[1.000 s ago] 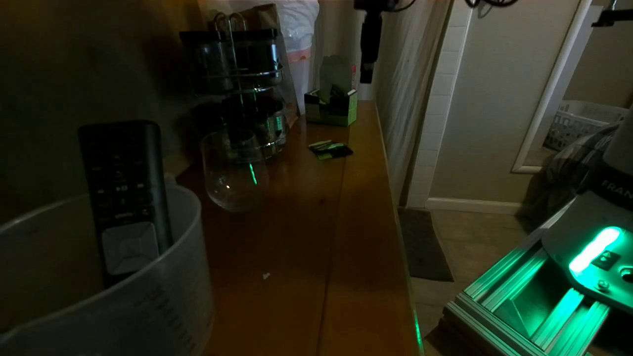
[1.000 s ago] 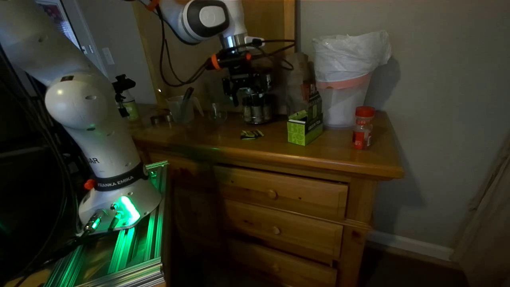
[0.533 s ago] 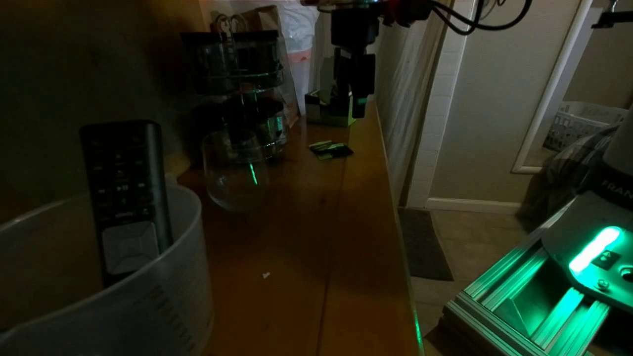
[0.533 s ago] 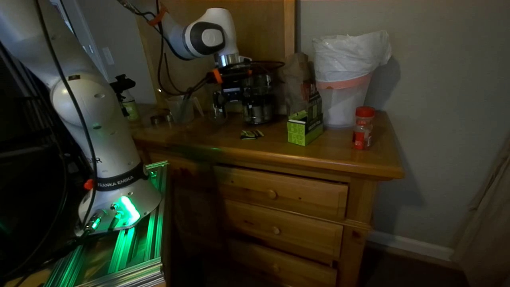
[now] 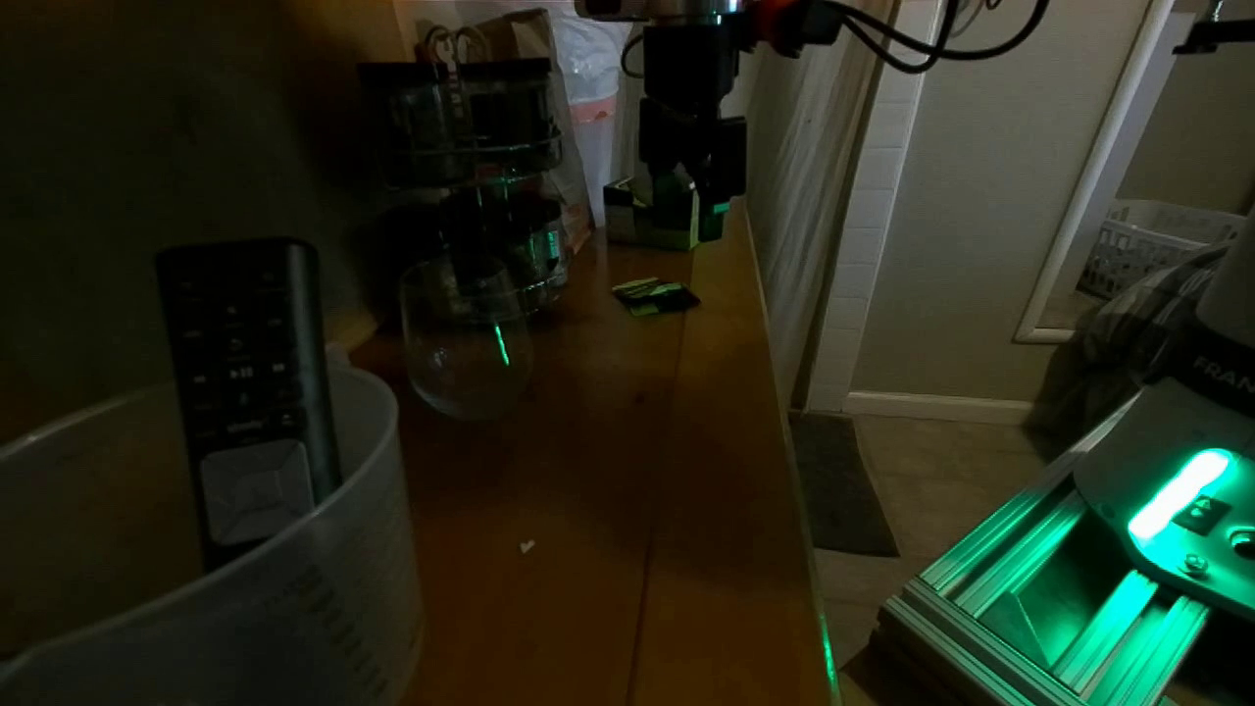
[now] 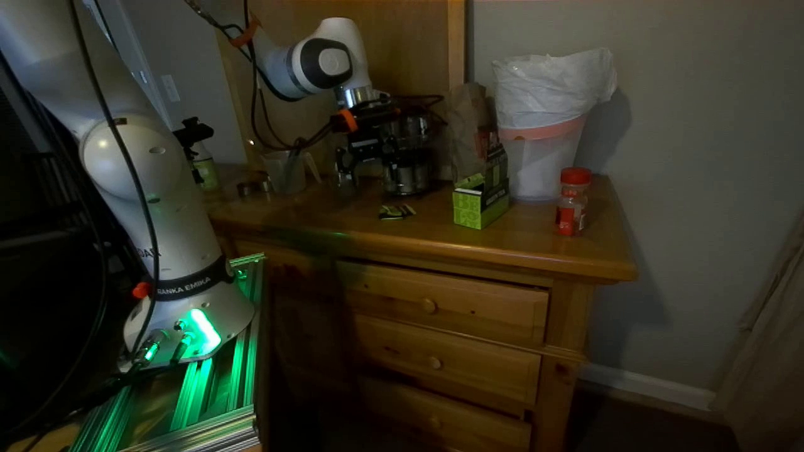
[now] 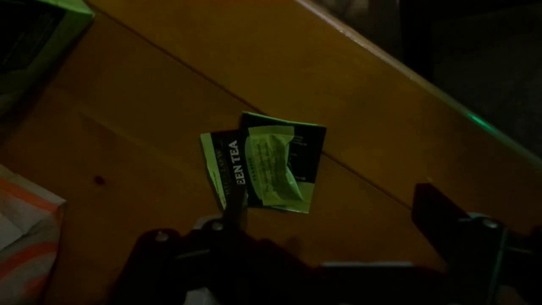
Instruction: Put some green sachets in the green box
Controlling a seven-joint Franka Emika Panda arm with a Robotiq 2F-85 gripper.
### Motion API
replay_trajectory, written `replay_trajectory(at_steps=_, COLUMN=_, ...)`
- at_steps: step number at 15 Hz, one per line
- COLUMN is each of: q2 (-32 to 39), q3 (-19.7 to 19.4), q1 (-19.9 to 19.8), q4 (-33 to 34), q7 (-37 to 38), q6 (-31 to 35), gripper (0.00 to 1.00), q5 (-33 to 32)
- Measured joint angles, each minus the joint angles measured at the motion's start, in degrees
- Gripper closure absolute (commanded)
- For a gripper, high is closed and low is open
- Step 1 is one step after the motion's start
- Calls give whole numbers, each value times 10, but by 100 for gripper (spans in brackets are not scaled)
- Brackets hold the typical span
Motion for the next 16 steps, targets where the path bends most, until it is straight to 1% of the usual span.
replay_trajectory(at_steps=2, q2=15, q3=2, q1=-2, q4=-4, q7=-26, q6=35, gripper=0, q5=-34)
replay_trajectory(at_steps=3, q2=24, q3=2, q1=-5, q4=-7, q7=-38, q6=59, gripper=10, q5=-54)
replay_trajectory(at_steps=4, q2=34, q3=2, q1=-8, q4=-9, q7=-49, q6=87, gripper=13, q5=-74)
replay_trajectory(at_steps=5, q2=44, q3=2, q1=-14, q4=-11, q7=-59, q6=117, gripper=20, q5=-94)
replay_trajectory(at_steps=6, q2=55, q3=2, q1=-20, q4=-13, q7=-71, q6=151, gripper=20, q5=-113)
replay_trajectory(at_steps=7, q2=66, q3=1, q1=-28, q4=-17, q7=-83, q6=191, gripper=24, q5=-130)
replay_trajectory(at_steps=8, q2=78, q3=-1, q1=-36, q4=-21, q7=-98, q6=233, gripper=25, q5=-143)
replay_trajectory(at_steps=9, q2=90, q3=-4, q1=-43, q4=-26, q7=-116, q6=275, gripper=22, q5=-150)
replay_trajectory(at_steps=10, q2=105, q3=-6, q1=-49, q4=-31, q7=-136, q6=316, gripper=11, q5=-151)
replay_trajectory(at_steps=12, q2=137, q3=-14, q1=-53, q4=-45, q7=-164, q6=384, gripper=1, q5=-142)
replay_trajectory(at_steps=13, q2=155, q3=-14, q1=-55, q4=-53, q7=-172, q6=411, gripper=11, q5=-134)
replay_trajectory(at_steps=14, q2=171, q3=-13, q1=-58, q4=-57, q7=-172, q6=429, gripper=4, q5=-134)
replay_trajectory(at_steps=15, q2=185, q3=-10, q1=-60, q4=-57, q7=-171, q6=436, gripper=1, q5=-135)
replay_trajectory(at_steps=16, q2=193, q3=-9, q1=-61, q4=-56, q7=-171, q6=441, gripper=1, q5=-135)
